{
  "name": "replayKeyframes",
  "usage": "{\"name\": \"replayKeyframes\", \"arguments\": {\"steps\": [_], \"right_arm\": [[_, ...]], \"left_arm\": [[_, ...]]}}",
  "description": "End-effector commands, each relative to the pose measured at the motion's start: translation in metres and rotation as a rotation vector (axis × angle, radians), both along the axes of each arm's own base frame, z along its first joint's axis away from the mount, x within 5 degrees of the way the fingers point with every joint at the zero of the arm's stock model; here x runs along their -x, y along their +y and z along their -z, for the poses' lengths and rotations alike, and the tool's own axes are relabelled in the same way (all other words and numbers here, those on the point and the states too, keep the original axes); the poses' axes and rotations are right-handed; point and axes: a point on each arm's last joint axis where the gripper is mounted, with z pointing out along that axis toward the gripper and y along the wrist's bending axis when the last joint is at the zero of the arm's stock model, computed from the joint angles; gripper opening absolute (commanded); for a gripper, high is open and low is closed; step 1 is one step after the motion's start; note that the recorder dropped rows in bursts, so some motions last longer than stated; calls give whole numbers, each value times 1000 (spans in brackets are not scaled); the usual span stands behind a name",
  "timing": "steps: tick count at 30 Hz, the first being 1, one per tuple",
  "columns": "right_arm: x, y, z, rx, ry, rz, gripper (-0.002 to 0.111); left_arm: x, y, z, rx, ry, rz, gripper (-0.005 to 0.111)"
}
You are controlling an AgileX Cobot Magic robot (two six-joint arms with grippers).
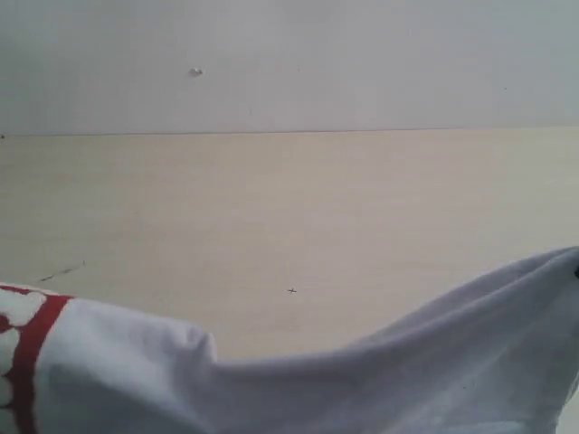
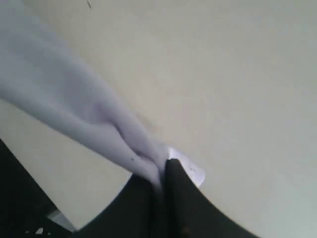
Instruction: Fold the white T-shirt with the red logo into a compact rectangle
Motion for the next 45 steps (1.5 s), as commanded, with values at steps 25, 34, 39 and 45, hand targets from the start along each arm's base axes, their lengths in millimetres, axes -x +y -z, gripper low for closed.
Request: {"name": "replayKeyframes", "arguments": {"steps": [25,34,39,45], "right_arm": [[-193,-19,172,218,-334,149,5],[-205,-18,184,207,-430,144,57],[-207,-18,181,198,-462,152,88],[-206,-17,182,42,-411,384,72]], "left_arm": [[-240,15,158,90,-25,-124,48],[-271,29,163,269,-47,-341,39],[-275,24,159,347,-88,-327,31],[-276,22,156,608,-105,-550,24]]}}
